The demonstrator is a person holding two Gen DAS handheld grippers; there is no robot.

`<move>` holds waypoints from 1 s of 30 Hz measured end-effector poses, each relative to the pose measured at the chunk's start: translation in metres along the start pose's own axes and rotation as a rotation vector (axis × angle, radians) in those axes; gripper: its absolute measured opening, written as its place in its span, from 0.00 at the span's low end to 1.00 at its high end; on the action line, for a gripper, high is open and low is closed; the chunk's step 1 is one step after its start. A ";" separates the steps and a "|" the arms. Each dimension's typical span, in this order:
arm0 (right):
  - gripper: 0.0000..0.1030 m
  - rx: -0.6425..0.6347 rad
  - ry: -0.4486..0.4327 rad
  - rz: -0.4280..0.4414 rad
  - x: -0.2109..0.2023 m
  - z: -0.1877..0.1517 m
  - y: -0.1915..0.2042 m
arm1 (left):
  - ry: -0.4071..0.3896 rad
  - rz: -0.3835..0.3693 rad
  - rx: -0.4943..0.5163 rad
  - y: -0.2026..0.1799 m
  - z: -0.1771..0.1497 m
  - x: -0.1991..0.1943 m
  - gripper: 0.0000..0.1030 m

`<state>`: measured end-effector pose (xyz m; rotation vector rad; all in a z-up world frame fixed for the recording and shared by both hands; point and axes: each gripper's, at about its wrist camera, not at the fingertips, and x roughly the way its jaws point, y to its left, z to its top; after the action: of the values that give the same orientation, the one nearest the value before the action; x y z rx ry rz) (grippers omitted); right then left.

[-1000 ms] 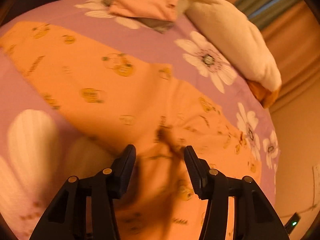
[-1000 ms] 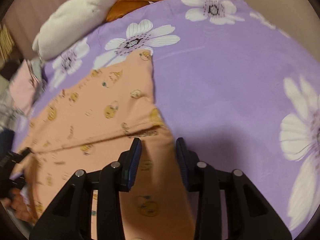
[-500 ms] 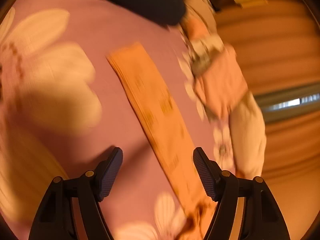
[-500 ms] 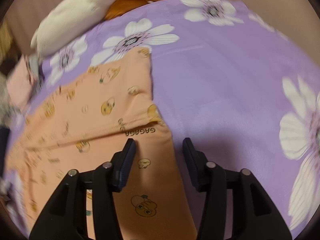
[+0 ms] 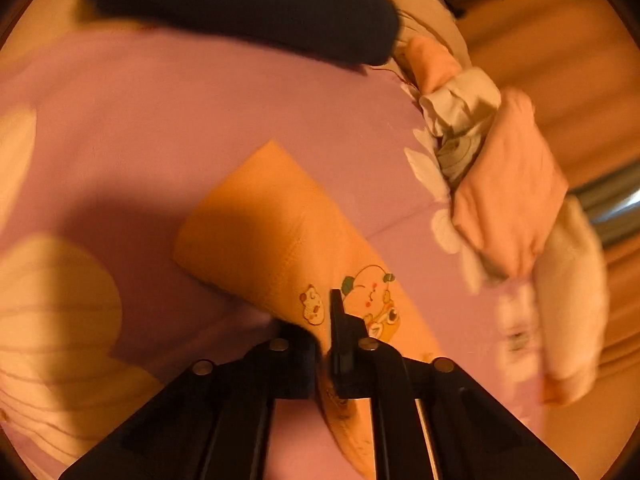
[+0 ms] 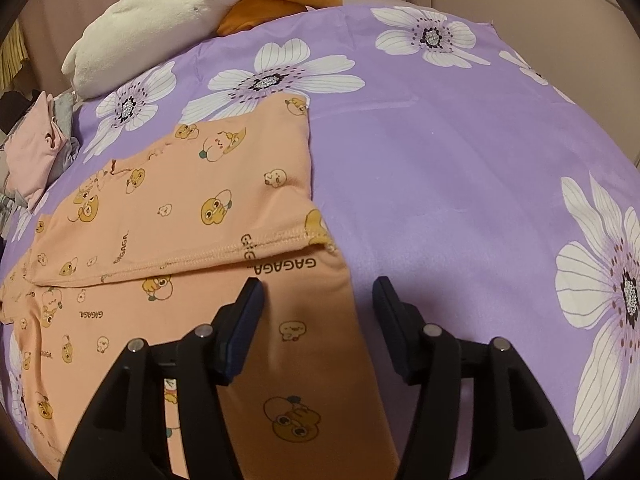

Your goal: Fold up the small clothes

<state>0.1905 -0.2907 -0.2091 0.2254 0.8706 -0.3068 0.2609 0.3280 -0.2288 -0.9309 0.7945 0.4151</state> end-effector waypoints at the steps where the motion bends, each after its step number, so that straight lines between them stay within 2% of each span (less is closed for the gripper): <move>1: 0.56 -0.001 -0.003 -0.002 0.000 0.000 0.000 | -0.016 0.034 0.041 -0.009 -0.002 -0.003 0.04; 3: 0.56 0.000 -0.006 -0.003 0.000 -0.001 0.001 | -0.056 0.114 0.160 -0.036 -0.010 -0.013 0.02; 4: 0.56 0.002 -0.006 -0.002 0.000 0.000 0.000 | -0.067 0.112 0.210 -0.047 -0.013 -0.018 0.02; 9: 0.56 0.027 -0.003 0.026 -0.001 0.001 -0.005 | -0.145 0.011 0.496 -0.142 -0.058 -0.066 0.02; 11: 0.56 0.047 0.006 0.044 -0.002 0.002 -0.008 | -0.168 -0.041 0.610 -0.190 -0.093 -0.088 0.02; 13: 0.55 0.097 0.012 0.084 -0.004 0.002 -0.015 | -0.159 -0.130 0.698 -0.243 -0.136 -0.100 0.02; 16: 0.54 0.189 0.027 0.175 -0.008 0.002 -0.036 | -0.058 -0.296 0.783 -0.302 -0.217 -0.113 0.02; 17: 0.54 0.244 0.028 0.209 -0.008 0.001 -0.048 | -0.008 -0.325 0.817 -0.317 -0.248 -0.111 0.02; 19: 0.49 0.376 0.027 0.280 -0.008 -0.003 -0.071 | 0.064 -0.311 0.879 -0.331 -0.292 -0.097 0.02; 21: 0.43 0.485 0.032 0.359 -0.004 -0.009 -0.089 | 0.156 -0.233 0.947 -0.334 -0.334 -0.072 0.02; 22: 0.42 0.511 0.042 0.388 -0.002 -0.011 -0.094 | 0.235 -0.182 0.981 -0.331 -0.350 -0.055 0.02; 24: 0.41 0.460 0.049 0.376 -0.003 -0.010 -0.087 | 0.422 -0.147 0.996 -0.320 -0.367 -0.028 0.02; 26: 0.44 0.363 0.035 0.313 -0.008 -0.007 -0.070 | 0.476 -0.151 0.948 -0.312 -0.367 -0.029 0.02; 28: 0.50 0.287 0.019 0.235 -0.008 -0.005 -0.050 | 0.444 -0.161 0.893 -0.306 -0.349 -0.042 0.19; 30: 0.60 0.234 0.012 0.203 -0.006 -0.002 -0.039 | 0.386 -0.142 0.934 -0.306 -0.335 -0.063 0.71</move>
<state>0.1719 -0.3259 -0.2086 0.5303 0.8160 -0.2169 0.2707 -0.1187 -0.1303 -0.1743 1.1172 -0.2781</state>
